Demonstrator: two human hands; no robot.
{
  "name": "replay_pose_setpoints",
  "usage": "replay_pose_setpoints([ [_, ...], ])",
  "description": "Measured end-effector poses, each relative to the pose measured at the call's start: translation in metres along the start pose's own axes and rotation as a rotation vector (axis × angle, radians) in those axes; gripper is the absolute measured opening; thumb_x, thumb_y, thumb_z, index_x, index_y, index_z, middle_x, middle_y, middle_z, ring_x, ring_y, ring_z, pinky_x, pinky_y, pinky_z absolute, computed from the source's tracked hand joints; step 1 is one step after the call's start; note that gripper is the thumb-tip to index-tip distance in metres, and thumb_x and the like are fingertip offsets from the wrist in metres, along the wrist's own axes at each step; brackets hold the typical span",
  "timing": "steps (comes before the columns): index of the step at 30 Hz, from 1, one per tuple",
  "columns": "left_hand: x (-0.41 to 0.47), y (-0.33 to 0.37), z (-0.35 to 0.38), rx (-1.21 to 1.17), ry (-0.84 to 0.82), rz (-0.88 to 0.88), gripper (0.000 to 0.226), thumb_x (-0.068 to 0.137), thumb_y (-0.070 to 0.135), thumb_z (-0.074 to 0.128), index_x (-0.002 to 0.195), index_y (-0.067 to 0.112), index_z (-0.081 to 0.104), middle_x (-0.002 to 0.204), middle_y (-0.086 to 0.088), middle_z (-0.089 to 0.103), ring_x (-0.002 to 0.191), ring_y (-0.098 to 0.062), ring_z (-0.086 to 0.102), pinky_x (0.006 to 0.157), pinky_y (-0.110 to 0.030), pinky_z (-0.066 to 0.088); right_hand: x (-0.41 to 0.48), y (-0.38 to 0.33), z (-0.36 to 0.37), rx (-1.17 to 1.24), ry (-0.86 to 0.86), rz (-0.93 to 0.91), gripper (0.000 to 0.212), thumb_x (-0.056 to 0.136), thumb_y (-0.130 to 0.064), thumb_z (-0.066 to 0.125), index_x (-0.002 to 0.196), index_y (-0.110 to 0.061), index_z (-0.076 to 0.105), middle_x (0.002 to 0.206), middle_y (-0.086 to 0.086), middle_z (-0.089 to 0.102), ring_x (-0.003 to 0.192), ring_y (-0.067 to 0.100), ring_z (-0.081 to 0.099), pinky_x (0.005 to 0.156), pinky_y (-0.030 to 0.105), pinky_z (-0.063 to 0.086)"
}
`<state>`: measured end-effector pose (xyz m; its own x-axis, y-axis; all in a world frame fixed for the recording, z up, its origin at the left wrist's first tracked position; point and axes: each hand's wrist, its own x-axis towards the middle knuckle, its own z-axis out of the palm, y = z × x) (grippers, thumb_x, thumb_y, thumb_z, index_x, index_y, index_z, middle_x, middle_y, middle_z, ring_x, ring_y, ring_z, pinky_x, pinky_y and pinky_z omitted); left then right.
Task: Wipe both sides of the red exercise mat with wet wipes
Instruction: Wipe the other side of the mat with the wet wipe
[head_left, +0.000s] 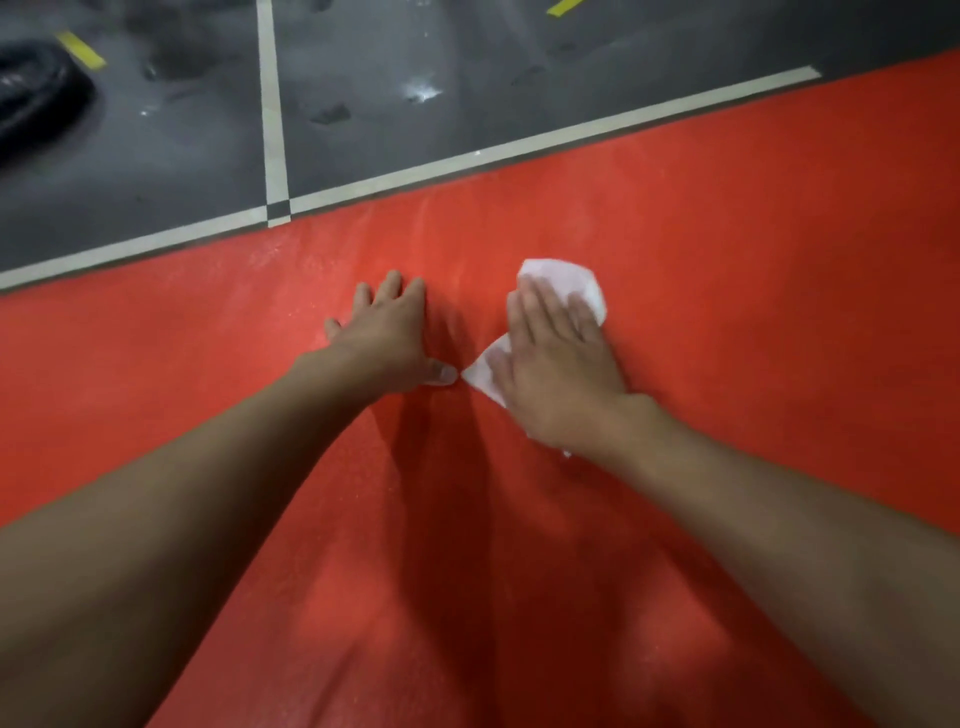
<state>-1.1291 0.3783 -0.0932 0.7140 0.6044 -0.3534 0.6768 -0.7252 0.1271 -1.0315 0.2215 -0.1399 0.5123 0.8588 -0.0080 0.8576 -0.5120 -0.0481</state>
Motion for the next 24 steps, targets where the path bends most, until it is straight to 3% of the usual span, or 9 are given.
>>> replay_pose_setpoints([
  [3, 0.005, -0.002, -0.011, 0.062, -0.012, 0.022, 0.103, 0.056, 0.059, 0.085, 0.141, 0.025, 0.037, 0.143, -0.004, 0.034, 0.130, -0.036, 0.034, 0.098, -0.056, 0.041, 0.012, 0.023, -0.003, -0.005, -0.048, -0.068, 0.069, 0.102, -0.045, 0.012, 0.156, -0.003, 0.007, 0.166, 0.012, 0.002, 0.153, 0.021, -0.004, 0.123, 0.042, -0.002],
  [6, 0.013, -0.005, -0.020, 0.066, -0.058, 0.046, 0.096, 0.054, 0.057, 0.087, 0.134, 0.026, 0.043, 0.128, -0.003, 0.043, 0.122, -0.035, 0.040, 0.099, -0.054, 0.041, 0.032, 0.018, -0.006, 0.030, -0.075, 0.146, 0.068, 0.102, -0.043, 0.014, 0.156, -0.002, 0.005, 0.166, 0.013, -0.001, 0.153, 0.022, -0.006, 0.123, 0.045, -0.004],
  [8, 0.018, -0.006, -0.024, 0.075, -0.046, 0.060, 0.089, 0.058, 0.048, 0.088, 0.132, 0.027, 0.044, 0.125, -0.002, 0.043, 0.122, -0.033, 0.040, 0.099, -0.055, 0.040, 0.031, -0.004, 0.001, 0.014, -0.025, 0.034, 0.070, 0.101, -0.044, 0.013, 0.156, -0.002, 0.007, 0.165, 0.015, 0.000, 0.153, 0.025, -0.005, 0.122, 0.048, -0.002],
  [11, 0.019, -0.007, -0.020, 0.083, 0.036, 0.025, 0.087, 0.059, 0.041, 0.089, 0.130, 0.032, 0.040, 0.125, -0.001, 0.038, 0.120, -0.033, 0.035, 0.088, -0.058, 0.042, 0.034, 0.009, -0.003, 0.013, -0.053, -0.155, 0.069, 0.101, -0.045, 0.011, 0.157, -0.005, 0.008, 0.166, 0.011, 0.001, 0.153, 0.019, -0.005, 0.123, 0.043, -0.002],
  [13, 0.022, -0.010, -0.017, 0.085, 0.019, 0.004, 0.100, 0.059, 0.042, 0.090, 0.139, 0.035, 0.030, 0.138, -0.003, 0.031, 0.130, -0.035, 0.028, 0.094, -0.069, 0.036, 0.056, 0.027, -0.009, 0.004, -0.073, -0.029, 0.066, 0.103, -0.043, 0.014, 0.157, -0.005, 0.006, 0.166, 0.010, 0.001, 0.153, 0.018, -0.004, 0.123, 0.041, -0.002],
  [15, 0.028, -0.016, -0.017, 0.044, -0.050, -0.036, 0.123, 0.059, 0.044, 0.090, 0.152, 0.033, 0.011, 0.157, -0.003, 0.009, 0.145, -0.040, 0.009, 0.104, -0.074, 0.024, 0.067, 0.019, -0.010, 0.036, -0.072, 0.117, 0.066, 0.103, -0.041, 0.016, 0.156, -0.003, 0.007, 0.166, 0.012, 0.001, 0.153, 0.021, -0.004, 0.123, 0.045, -0.002],
  [17, 0.036, -0.020, -0.020, 0.000, -0.123, -0.060, 0.137, 0.058, 0.045, 0.091, 0.155, 0.026, -0.004, 0.163, -0.005, -0.009, 0.147, -0.046, -0.006, 0.111, -0.069, 0.020, 0.069, -0.001, -0.003, 0.035, -0.019, 0.020, 0.068, 0.101, -0.043, 0.015, 0.156, -0.002, 0.010, 0.165, 0.015, 0.003, 0.153, 0.024, -0.002, 0.123, 0.047, -0.001],
  [20, 0.041, -0.020, -0.018, -0.019, -0.147, -0.060, 0.141, 0.056, 0.046, 0.091, 0.155, 0.026, -0.008, 0.163, -0.002, -0.016, 0.146, -0.047, -0.012, 0.110, -0.069, 0.020, 0.073, 0.015, -0.005, -0.006, -0.053, -0.176, 0.071, 0.099, -0.046, 0.009, 0.156, -0.003, 0.008, 0.166, 0.012, 0.002, 0.153, 0.021, -0.002, 0.123, 0.042, -0.001],
  [24, 0.039, -0.021, -0.018, -0.042, -0.154, -0.081, 0.142, 0.055, 0.046, 0.091, 0.154, 0.032, -0.009, 0.162, 0.005, -0.020, 0.147, -0.041, -0.015, 0.103, -0.080, 0.015, 0.102, 0.021, -0.012, 0.023, -0.089, 0.101, 0.067, 0.104, -0.042, 0.015, 0.156, -0.002, 0.005, 0.165, 0.014, -0.001, 0.153, 0.024, -0.005, 0.123, 0.046, -0.002],
])
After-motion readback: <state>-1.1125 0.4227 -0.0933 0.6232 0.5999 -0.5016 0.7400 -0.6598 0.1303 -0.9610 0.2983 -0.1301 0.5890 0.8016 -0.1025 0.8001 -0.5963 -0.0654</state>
